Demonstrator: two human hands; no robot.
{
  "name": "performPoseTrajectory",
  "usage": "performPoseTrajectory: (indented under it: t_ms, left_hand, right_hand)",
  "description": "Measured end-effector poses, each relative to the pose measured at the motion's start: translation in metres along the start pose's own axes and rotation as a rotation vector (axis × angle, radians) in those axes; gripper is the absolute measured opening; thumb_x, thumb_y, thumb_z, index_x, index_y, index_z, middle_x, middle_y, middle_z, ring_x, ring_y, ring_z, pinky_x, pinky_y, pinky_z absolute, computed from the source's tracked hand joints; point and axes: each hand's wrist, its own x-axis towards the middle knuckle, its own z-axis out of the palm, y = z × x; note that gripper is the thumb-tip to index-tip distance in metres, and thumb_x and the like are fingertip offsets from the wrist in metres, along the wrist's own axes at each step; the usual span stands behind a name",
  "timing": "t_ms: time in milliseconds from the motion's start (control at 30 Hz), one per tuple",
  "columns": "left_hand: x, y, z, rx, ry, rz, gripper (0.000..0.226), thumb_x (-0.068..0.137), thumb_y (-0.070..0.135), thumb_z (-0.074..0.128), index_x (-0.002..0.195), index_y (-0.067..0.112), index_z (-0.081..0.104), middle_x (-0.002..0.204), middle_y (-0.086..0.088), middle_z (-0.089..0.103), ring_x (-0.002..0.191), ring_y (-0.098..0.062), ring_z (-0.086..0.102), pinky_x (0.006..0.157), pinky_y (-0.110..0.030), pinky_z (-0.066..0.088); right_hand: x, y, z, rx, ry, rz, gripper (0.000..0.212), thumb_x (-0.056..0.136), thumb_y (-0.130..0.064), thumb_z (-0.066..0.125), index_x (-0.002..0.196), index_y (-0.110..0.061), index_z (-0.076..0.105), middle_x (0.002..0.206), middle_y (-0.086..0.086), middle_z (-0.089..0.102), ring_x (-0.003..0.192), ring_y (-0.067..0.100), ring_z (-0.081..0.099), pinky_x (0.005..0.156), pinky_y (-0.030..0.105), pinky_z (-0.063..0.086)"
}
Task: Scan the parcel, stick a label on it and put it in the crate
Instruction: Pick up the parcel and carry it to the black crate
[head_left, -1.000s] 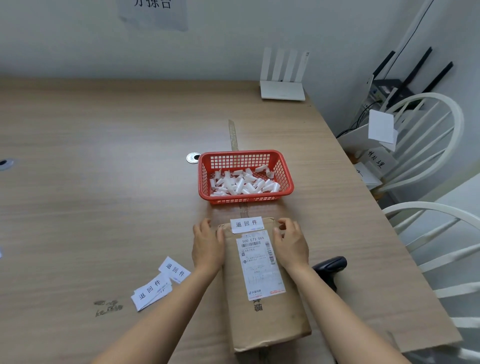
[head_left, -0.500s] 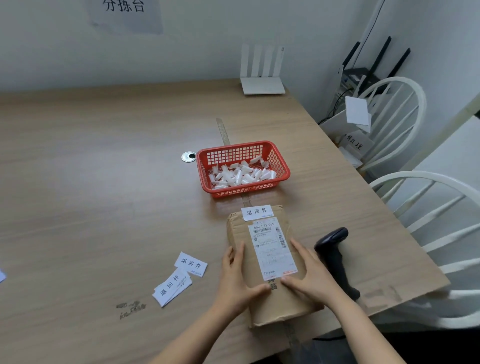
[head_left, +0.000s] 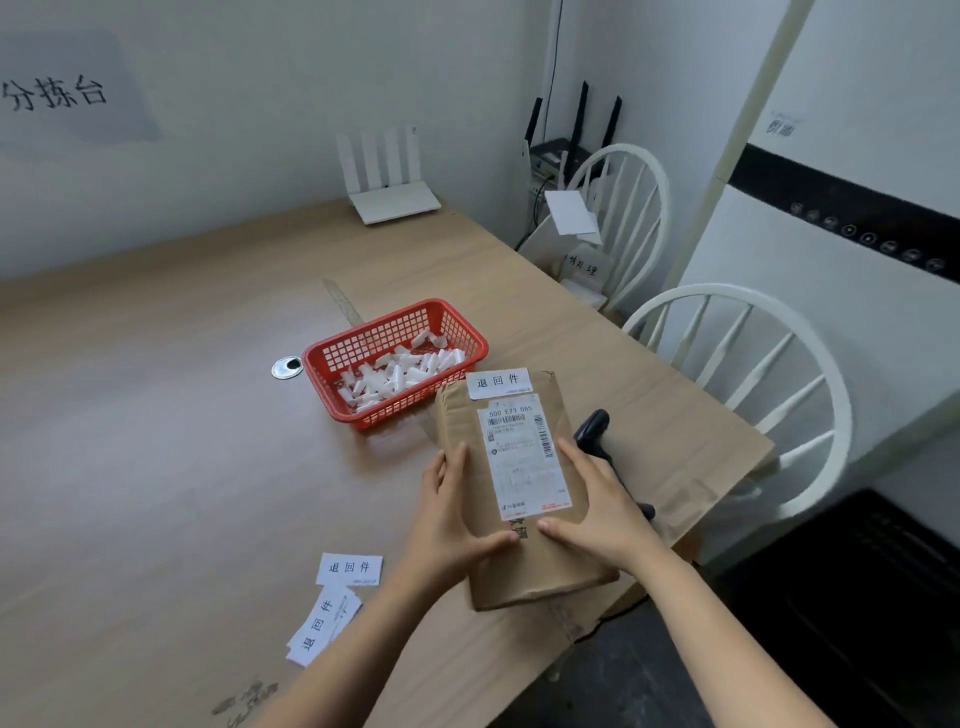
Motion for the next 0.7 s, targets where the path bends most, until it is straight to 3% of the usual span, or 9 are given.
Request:
performPoseTrajectory:
  t_ms: [200,500,700]
  left_hand:
    - [0.012,0.054,0.025,0.055,-0.041,0.092,0.111,0.062,0.037,0.081,0.145,0.030,0.007,0.156,-0.001,0.003,0.145,-0.016,0.007,0.118,-0.039,0.021]
    - [0.027,0.156,0.148,0.038,-0.114,0.225,0.111,0.061,0.039,0.081,0.144,0.036,0.008,0.157,0.001,0.004,0.145,-0.016,0.008,0.118,-0.043,0.024]
    - [0.023,0.211,0.253,0.021,-0.287,0.316,0.112,0.060,0.043,0.080,0.144,0.037,0.007,0.157,0.000,0.005,0.145,-0.014,0.008,0.119,-0.040,0.022]
  right_hand:
    - [-0.024,0.017,-0.052,0.002,0.126,-0.011,0.093,0.072,-0.029,0.074,0.144,-0.032,0.014,0.144,0.002,0.027,0.132,0.018,0.032,0.108,0.033,0.029]
    - [-0.079,0.110,-0.169,0.029,0.310,0.029,0.094,0.071,-0.028,0.076,0.143,-0.034,0.016,0.148,-0.003,0.025,0.134,0.014,0.029,0.111,0.032,0.027]
    - [-0.139,0.195,-0.231,0.069,0.415,0.155,0.094,0.070,-0.024,0.077,0.143,-0.031,0.018,0.143,-0.004,0.029,0.126,0.006,0.033,0.101,0.017,0.023]
